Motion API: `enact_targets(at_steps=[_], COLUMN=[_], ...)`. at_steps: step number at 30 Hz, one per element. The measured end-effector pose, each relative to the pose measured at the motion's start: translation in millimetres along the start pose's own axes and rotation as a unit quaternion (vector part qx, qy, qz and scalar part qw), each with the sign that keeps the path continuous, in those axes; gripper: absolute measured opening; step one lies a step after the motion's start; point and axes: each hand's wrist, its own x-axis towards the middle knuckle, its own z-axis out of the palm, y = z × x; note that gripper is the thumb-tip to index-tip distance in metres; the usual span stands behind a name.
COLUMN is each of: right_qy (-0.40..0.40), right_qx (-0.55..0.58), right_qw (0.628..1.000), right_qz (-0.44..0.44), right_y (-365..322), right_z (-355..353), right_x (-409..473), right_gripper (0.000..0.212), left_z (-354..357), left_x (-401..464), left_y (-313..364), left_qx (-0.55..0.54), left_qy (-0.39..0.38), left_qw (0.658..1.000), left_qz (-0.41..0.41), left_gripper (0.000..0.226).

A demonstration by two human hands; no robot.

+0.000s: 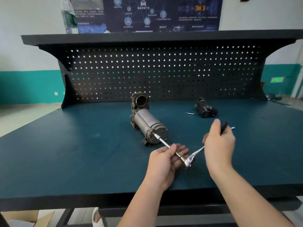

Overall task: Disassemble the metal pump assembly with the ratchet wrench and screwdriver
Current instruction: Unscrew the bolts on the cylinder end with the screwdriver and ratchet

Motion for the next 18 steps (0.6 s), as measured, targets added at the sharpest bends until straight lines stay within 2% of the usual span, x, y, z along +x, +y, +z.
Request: enact_targets(at_steps=[2,3,5,6,7,8,10,11,12,14,16,17,18], right_qy=[-0.002,-0.011,-0.052,-0.071,-0.086,-0.093,-0.076,-0.059,-0.032,0.006,-0.001,-0.008,-0.010], right_qx=[-0.031,-0.047,-0.092,-0.112,-0.130,-0.142,-0.126,-0.096,-0.059,0.002,0.044,0.034,0.002], right_qw=[0.982,0.950,0.852,0.813,0.791,0.785,0.813,0.849,0.897,0.976,0.999,0.999,1.000], right_qz=[-0.188,-0.309,-0.512,-0.567,-0.592,-0.596,-0.564,-0.516,-0.438,-0.216,-0.008,0.037,0.013], right_y=[-3.3,-8.5,-12.7,-12.9,-12.9,-11.5,-7.5,-7.6,-7.2,-5.6,-0.2,1.5,2.0], right_z=[-2.6,-3.8,-3.7,-2.2,-0.9,0.3,1.8,1.3,1.1,1.3,0.0,-1.2,-2.3], right_x=[-18.9,-30.9,-49.0,-55.7,-60.3,-63.3,-64.7,-61.4,-53.7,-26.4,0.9,6.0,4.3], right_gripper=[0.033,0.032,0.025,0.022,0.022,0.024,0.025,0.026,0.028,0.035,0.034,0.034,0.037], left_z=[0.3,-0.1,-5.1,-10.3,-14.1,-16.7,-15.6,-13.1,-6.4,-1.2,-3.4,-2.4,-2.2], left_x=[1.4,0.7,0.5,2.5,5.1,8.2,8.7,8.6,7.1,6.7,8.5,7.4,7.7], left_y=[-4.3,-5.4,-6.8,-7.5,-7.3,-8.3,-6.6,-7.1,-5.7,-1.3,-3.3,-3.0,-3.7], left_qx=[0.017,0.026,0.094,0.148,0.196,0.223,0.218,0.174,0.101,0.003,-0.025,-0.017,-0.005], left_qy=[0.015,0.012,-0.011,-0.018,-0.017,-0.017,-0.013,-0.017,-0.025,-0.021,-0.032,-0.030,-0.023], left_qw=[1.000,1.000,0.995,0.987,0.979,0.973,0.974,0.983,0.994,1.000,0.999,0.999,1.000], left_qz=[-0.001,0.002,0.030,0.052,0.060,0.058,0.063,0.056,0.029,-0.013,-0.017,-0.020,-0.017], left_gripper=[0.017,0.017,0.013,0.019,0.031,0.040,0.038,0.028,0.018,0.017,0.016,0.016,0.016])
